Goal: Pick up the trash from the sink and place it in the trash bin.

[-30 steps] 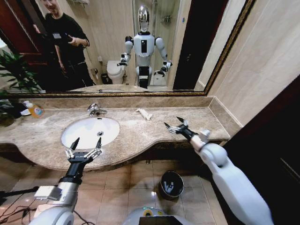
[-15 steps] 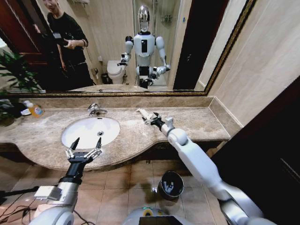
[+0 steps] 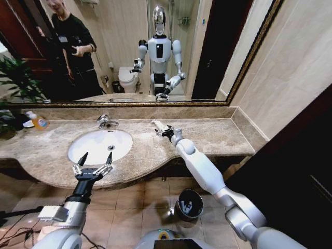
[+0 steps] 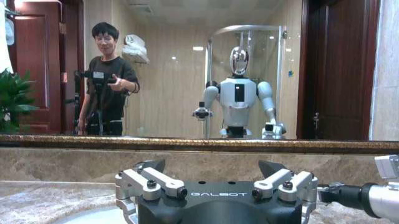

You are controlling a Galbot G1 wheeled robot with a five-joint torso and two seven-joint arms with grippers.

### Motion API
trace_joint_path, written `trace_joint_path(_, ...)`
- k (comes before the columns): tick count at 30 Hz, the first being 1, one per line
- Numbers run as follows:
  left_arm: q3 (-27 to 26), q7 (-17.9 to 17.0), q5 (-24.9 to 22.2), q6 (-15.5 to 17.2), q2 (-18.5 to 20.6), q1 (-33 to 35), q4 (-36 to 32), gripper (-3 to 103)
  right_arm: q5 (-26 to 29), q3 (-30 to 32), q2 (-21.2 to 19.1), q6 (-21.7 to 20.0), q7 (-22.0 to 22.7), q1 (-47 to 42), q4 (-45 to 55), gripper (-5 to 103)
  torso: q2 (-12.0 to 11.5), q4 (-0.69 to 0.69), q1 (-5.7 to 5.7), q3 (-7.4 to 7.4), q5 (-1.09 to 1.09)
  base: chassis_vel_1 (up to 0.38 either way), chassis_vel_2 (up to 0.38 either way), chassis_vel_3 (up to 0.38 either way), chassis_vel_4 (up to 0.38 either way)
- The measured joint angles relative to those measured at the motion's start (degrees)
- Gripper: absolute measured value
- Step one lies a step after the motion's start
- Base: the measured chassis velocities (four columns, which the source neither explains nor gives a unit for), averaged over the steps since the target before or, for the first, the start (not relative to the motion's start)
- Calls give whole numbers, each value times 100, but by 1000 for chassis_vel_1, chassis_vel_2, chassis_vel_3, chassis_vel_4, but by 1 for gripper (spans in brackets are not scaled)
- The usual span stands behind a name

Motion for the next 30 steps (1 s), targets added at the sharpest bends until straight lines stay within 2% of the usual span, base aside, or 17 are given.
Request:
trace_joint_path(1, 0, 0, 0, 0, 0, 0, 0, 100, -62, 2, 37, 26, -10, 38, -83, 90, 0, 0, 0, 0, 0, 0, 0, 0, 0)
trace_joint_path(3, 0, 0, 0, 0, 0, 0, 0, 100, -101, 6, 68, 42, -16, 63, -142, 90, 0, 0, 0, 0, 0, 0, 0, 0, 0)
trace_joint_path(5, 0, 0, 0, 0, 0, 0, 0, 100, -149, 10, 135, 63, -21, 105, -236, 82, 0, 0, 0, 0, 1, 0, 0, 0, 0)
trace_joint_path(19, 0, 0, 0, 0, 0, 0, 0, 100, -464, -10, 378, 182, -85, 129, -701, 72, 1, 0, 0, 0, 2, 0, 0, 0, 0)
trace_joint_path(21, 0, 0, 0, 0, 0, 0, 0, 100, -476, 29, 413, 207, -107, 156, -810, 63, 1, 0, 0, 0, 2, 0, 0, 0, 0)
trace_joint_path(22, 0, 0, 0, 0, 0, 0, 0, 100, -476, 29, 413, 207, -107, 156, -810, 63, 1, 0, 0, 0, 2, 0, 0, 0, 0)
trace_joint_path(24, 0, 0, 0, 0, 0, 0, 0, 100, -477, 50, 429, 225, -126, 189, -876, 53, 1, 0, 0, 0, 2, 0, 0, 0, 0)
trace_joint_path(27, 0, 0, 0, 0, 0, 0, 0, 100, -477, 54, 443, 247, -129, 212, -921, 47, 1, 0, 0, 0, 2, 0, 0, 0, 0)
trace_joint_path(30, 0, 0, 0, 0, 0, 0, 0, 100, -481, 61, 470, 277, -129, 226, -963, 31, 1, 0, 0, 0, 2, 0, 0, 0, 0)
